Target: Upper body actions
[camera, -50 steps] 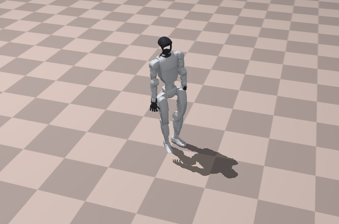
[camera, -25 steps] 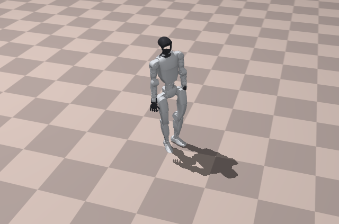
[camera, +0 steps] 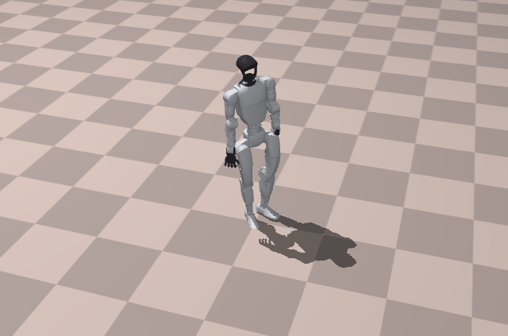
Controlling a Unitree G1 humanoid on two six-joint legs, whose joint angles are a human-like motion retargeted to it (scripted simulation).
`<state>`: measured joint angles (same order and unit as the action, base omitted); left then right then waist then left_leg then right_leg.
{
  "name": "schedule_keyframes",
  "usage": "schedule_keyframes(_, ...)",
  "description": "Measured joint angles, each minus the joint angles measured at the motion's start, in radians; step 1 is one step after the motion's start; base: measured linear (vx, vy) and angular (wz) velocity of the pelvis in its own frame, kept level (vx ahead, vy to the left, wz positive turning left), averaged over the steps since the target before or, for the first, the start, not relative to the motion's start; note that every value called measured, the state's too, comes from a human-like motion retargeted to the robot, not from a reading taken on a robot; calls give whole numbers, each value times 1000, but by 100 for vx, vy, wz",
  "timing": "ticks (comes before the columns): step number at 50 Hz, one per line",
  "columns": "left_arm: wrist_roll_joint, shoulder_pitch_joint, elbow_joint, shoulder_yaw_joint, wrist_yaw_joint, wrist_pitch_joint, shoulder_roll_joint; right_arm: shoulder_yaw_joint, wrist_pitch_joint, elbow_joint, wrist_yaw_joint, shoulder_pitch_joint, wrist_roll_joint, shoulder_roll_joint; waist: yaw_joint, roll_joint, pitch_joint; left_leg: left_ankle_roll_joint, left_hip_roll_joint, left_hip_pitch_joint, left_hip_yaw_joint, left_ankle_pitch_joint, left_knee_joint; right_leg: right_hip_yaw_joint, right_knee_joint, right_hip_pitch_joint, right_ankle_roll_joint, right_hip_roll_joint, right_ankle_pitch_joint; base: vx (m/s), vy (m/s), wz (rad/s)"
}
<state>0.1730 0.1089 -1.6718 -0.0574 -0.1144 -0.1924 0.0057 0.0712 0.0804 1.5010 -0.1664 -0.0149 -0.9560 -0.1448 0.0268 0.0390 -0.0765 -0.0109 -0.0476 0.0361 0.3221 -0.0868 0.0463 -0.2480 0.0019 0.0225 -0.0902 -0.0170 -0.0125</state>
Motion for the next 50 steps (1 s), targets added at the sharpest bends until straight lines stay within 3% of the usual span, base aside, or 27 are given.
schedule_keyframes(50, -4, 1, -4, -2, 3, 1, 1, -4, -2, -1, -1, -1, -9, 3, 1, -8, -1, -1, 1, 0, -2, 1, -2, -1, 1, 2, 3, 2, -2, 0, 0, 0)
